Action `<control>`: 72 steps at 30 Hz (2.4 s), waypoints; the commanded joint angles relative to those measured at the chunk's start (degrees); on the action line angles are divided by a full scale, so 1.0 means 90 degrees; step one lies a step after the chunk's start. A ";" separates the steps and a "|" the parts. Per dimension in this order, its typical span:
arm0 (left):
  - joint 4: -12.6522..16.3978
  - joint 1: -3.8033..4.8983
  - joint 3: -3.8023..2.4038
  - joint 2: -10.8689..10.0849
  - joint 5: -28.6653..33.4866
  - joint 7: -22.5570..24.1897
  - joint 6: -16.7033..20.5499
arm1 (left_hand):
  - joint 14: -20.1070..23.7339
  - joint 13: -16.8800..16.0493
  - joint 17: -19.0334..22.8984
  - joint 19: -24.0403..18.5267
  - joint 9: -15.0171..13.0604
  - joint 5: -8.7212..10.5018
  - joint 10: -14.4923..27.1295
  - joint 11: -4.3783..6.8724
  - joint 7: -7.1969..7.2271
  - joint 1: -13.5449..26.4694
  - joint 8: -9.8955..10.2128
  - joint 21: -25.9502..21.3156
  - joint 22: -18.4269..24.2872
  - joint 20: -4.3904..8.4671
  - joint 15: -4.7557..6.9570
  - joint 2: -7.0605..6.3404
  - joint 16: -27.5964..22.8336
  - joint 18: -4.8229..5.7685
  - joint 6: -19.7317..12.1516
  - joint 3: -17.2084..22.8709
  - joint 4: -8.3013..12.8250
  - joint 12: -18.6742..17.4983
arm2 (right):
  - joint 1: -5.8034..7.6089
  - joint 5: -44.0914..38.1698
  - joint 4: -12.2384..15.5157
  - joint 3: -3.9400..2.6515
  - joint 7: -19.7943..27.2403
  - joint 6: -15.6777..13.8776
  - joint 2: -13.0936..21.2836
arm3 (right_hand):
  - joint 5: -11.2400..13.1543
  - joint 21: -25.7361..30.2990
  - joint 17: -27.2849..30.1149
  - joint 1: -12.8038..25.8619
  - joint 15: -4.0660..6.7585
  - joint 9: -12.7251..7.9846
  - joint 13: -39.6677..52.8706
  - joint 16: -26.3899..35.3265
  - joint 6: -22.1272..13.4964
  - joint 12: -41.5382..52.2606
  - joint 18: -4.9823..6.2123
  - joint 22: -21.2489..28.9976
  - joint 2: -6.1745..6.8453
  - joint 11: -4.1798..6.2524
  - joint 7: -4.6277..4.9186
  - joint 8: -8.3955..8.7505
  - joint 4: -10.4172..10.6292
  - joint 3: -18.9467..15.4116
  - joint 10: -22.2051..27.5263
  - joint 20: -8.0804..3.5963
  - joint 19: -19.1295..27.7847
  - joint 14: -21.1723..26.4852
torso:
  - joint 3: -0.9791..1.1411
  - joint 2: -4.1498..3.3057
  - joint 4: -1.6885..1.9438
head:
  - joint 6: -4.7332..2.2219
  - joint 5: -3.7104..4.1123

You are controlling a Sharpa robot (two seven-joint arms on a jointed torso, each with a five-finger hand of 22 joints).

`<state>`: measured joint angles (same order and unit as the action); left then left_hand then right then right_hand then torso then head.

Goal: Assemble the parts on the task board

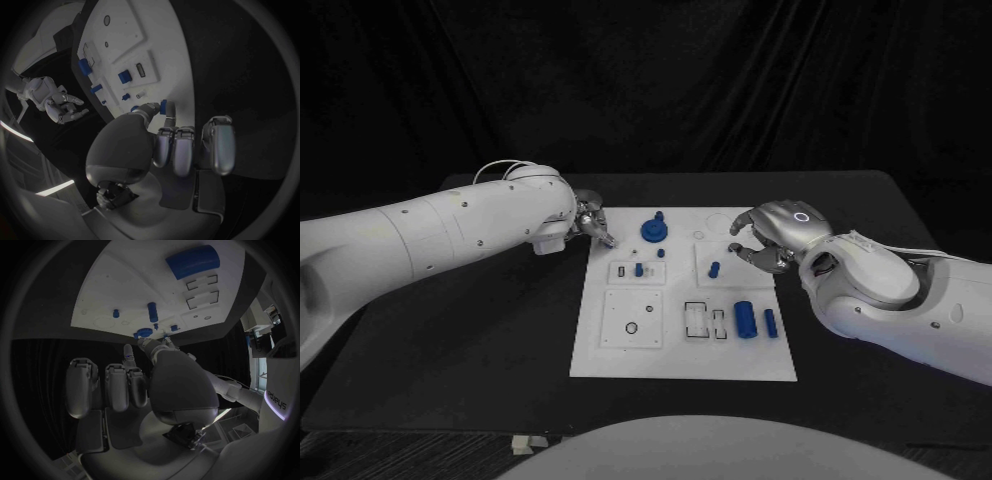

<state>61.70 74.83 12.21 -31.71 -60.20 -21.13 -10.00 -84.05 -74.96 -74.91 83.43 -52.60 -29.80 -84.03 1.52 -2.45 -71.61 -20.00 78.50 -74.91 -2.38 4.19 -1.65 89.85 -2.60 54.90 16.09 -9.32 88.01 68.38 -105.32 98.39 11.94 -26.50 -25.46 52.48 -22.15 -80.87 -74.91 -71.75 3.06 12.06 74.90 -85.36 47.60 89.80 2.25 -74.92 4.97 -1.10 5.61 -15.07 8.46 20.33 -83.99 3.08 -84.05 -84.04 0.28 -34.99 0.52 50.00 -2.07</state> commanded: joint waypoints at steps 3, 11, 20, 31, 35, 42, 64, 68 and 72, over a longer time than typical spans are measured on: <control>0.0430 0.0106 -0.0008 -0.0258 0.0590 -0.0019 0.0480 | -0.0662 -0.1387 -0.1677 -0.0027 -0.0008 -0.0033 -0.0426 0.0057 0.0058 0.0053 0.0011 -0.0060 -0.1249 0.0046 0.0043 -0.0070 0.0017 -0.0036 0.0082 0.0082 -0.0012 -0.0063 | -0.0015 -0.0013 0.0012 -0.0003 -0.0007 0.0019 0.0025 | -0.0025 0.0019 -0.0141 0.0039 0.0035 -0.0006 0.1677 0.0043 0.0044 0.0022 0.0014 -0.1325 -0.0021 0.0031 0.0015 -0.0003 -0.0004 0.0024 -0.0668 -0.0019 -0.0212 -0.0385 | -0.0001 -0.0001 0.0006 | 0.0000 0.0024; 0.1184 0.0248 -0.0008 -0.0719 0.1043 -0.0291 0.0706 | -0.0662 -0.1375 -0.1677 -0.0055 -0.0006 -0.0043 -0.0416 0.0054 0.0057 0.0094 0.0026 -0.0111 -0.1233 0.0047 0.0041 -0.0142 0.0017 -0.0047 0.0071 0.0119 0.0004 -0.0075 | -0.0016 -0.0013 0.0034 -0.0003 -0.0017 0.0001 0.0081 | -0.0025 0.0019 -0.0141 0.0039 0.0035 -0.0006 0.1677 0.0043 0.0044 0.0022 0.0014 -0.1325 -0.0021 0.0031 0.0015 -0.0003 -0.0004 0.0024 -0.0668 -0.0019 -0.0212 -0.0385 | -0.0001 0.0001 -0.0001 | 0.0000 0.0047; 0.1728 0.0248 -0.0004 -0.0987 0.0981 -0.0509 0.0748 | -0.0662 -0.1380 -0.1677 -0.0058 -0.0007 -0.0006 -0.0422 0.0048 0.0051 0.0163 0.0029 -0.0119 -0.1230 0.0045 0.0038 -0.0153 0.0017 -0.0049 0.0081 0.0142 -0.0025 -0.0069 | -0.0017 -0.0013 0.0057 -0.0003 -0.0043 0.0013 0.0111 | -0.0025 0.0019 -0.0141 0.0039 0.0035 -0.0006 0.1677 0.0043 0.0044 0.0022 0.0014 -0.1325 -0.0021 0.0031 0.0015 -0.0003 -0.0004 0.0024 -0.0668 -0.0019 -0.0212 -0.0385 | 0.0001 0.0007 -0.0001 | 0.0000 0.0028; 0.1869 0.0069 -0.0001 -0.1030 0.0815 -0.0595 0.0844 | -0.0662 -0.1374 -0.1677 -0.0057 -0.0011 0.0019 -0.0418 0.0050 0.0054 0.0203 0.0022 -0.0121 -0.1229 0.0046 0.0039 -0.0153 0.0017 -0.0049 0.0101 0.0157 -0.0041 -0.0075 | -0.0016 -0.0013 0.0096 -0.0003 -0.0055 -0.0009 0.0126 | -0.0029 0.0010 -0.0153 0.0040 0.0035 -0.0011 0.1677 0.0039 0.0044 0.0022 0.0011 -0.1328 -0.0023 0.0029 0.0017 -0.0002 -0.0007 0.0034 -0.0668 -0.0020 -0.0216 -0.0387 | -0.0002 -0.0006 0.0001 | 0.0000 0.0030; 0.1855 0.0011 0.0000 -0.1019 0.0806 -0.0601 0.0868 | -0.0662 -0.1373 -0.1677 -0.0058 -0.0012 0.0023 -0.0418 0.0050 0.0054 0.0209 0.0022 -0.0123 -0.1229 0.0046 0.0039 -0.0153 0.0017 -0.0050 0.0103 0.0159 -0.0043 -0.0075 | -0.0016 -0.0013 0.0100 -0.0003 -0.0054 -0.0014 0.0119 | -0.0029 0.0010 -0.0153 0.0040 0.0035 -0.0011 0.1677 0.0039 0.0044 0.0022 0.0011 -0.1328 -0.0023 0.0029 0.0017 -0.0002 -0.0007 0.0034 -0.0668 -0.0020 -0.0216 -0.0387 | 0.0000 -0.0003 0.0002 | 0.0000 0.0029; 0.1832 -0.0079 0.0000 -0.0981 0.0801 -0.0614 0.0882 | -0.0662 -0.1370 -0.1677 -0.0055 -0.0014 0.0063 -0.0417 0.0050 0.0055 0.0253 0.0022 -0.0121 -0.1229 0.0046 0.0039 -0.0150 0.0017 -0.0049 0.0111 0.0174 -0.0061 -0.0077 | -0.0016 -0.0013 0.0101 -0.0003 -0.0056 -0.0014 0.0113 | -0.0029 0.0010 -0.0153 0.0040 0.0035 -0.0011 0.1677 0.0039 0.0044 0.0022 0.0011 -0.1328 -0.0023 0.0029 0.0017 -0.0002 -0.0007 0.0034 -0.0668 -0.0020 -0.0216 -0.0387 | -0.0001 -0.0004 0.0002 | 0.0000 0.0020; 0.1827 -0.0217 0.0000 -0.0906 0.0800 -0.0655 0.0796 | -0.0662 -0.1368 -0.1677 -0.0057 -0.0015 0.0100 -0.0416 0.0051 0.0055 0.0290 0.0023 -0.0128 -0.1227 0.0046 0.0040 -0.0137 0.0017 -0.0051 0.0116 0.0191 -0.0078 -0.0079 | -0.0017 -0.0013 0.0090 -0.0003 -0.0063 -0.0010 0.0097 | -0.0029 0.0010 -0.0153 0.0040 0.0035 -0.0011 0.1677 0.0039 0.0044 0.0022 0.0011 -0.1328 -0.0023 0.0029 0.0017 -0.0002 -0.0007 0.0034 -0.0668 -0.0020 -0.0216 -0.0387 | -0.0001 -0.0001 -0.0002 | 0.0000 0.0022; 0.1825 -0.0226 0.0001 -0.0889 0.0800 -0.0654 0.0787 | -0.0662 -0.1369 -0.1677 -0.0061 -0.0016 0.0106 -0.0416 0.0051 0.0055 0.0296 0.0024 -0.0135 -0.1225 0.0046 0.0040 -0.0132 0.0017 -0.0053 0.0115 0.0197 -0.0081 -0.0078 | -0.0017 -0.0013 0.0086 -0.0003 -0.0065 -0.0006 0.0095 | -0.0029 0.0010 -0.0153 0.0040 0.0035 -0.0011 0.1677 0.0039 0.0044 0.0022 0.0011 -0.1328 -0.0023 0.0029 0.0017 -0.0002 -0.0007 0.0034 -0.0668 -0.0020 -0.0216 -0.0387 | -0.0001 -0.0002 0.0002 | 0.0000 0.0030; 0.1824 -0.0235 0.0001 -0.0876 0.0800 -0.0654 0.0783 | -0.0662 -0.1369 -0.1677 -0.0061 -0.0016 0.0106 -0.0416 0.0051 0.0055 0.0296 0.0024 -0.0135 -0.1225 0.0046 0.0040 -0.0132 0.0017 -0.0053 0.0115 0.0197 -0.0081 -0.0078 | -0.0017 -0.0013 0.0082 -0.0003 -0.0070 0.0002 0.0092 | -0.0029 0.0010 -0.0153 0.0040 0.0035 -0.0011 0.1677 0.0039 0.0044 0.0022 0.0011 -0.1328 -0.0023 0.0029 0.0017 -0.0002 -0.0007 0.0034 -0.0668 -0.0020 -0.0216 -0.0387 | 0.0000 -0.0001 0.0002 | 0.0000 0.0027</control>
<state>78.03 72.90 12.23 -39.73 -53.04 -27.24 -2.65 -84.04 -74.96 -74.94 83.23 -52.68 -29.12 -84.03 1.52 -1.93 -69.55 -19.95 77.62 -74.93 -2.18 4.19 -2.75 89.85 -2.60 55.65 17.66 -9.96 87.58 68.33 -105.17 99.10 11.94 -26.54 -25.42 53.32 -22.14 -80.88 -74.91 -71.76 3.06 12.03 74.91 -85.19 47.60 89.80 2.26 -74.94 4.97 -1.10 5.61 -15.07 8.45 20.33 -83.99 3.08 -84.05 -84.04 0.27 -34.99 0.52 50.00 -1.80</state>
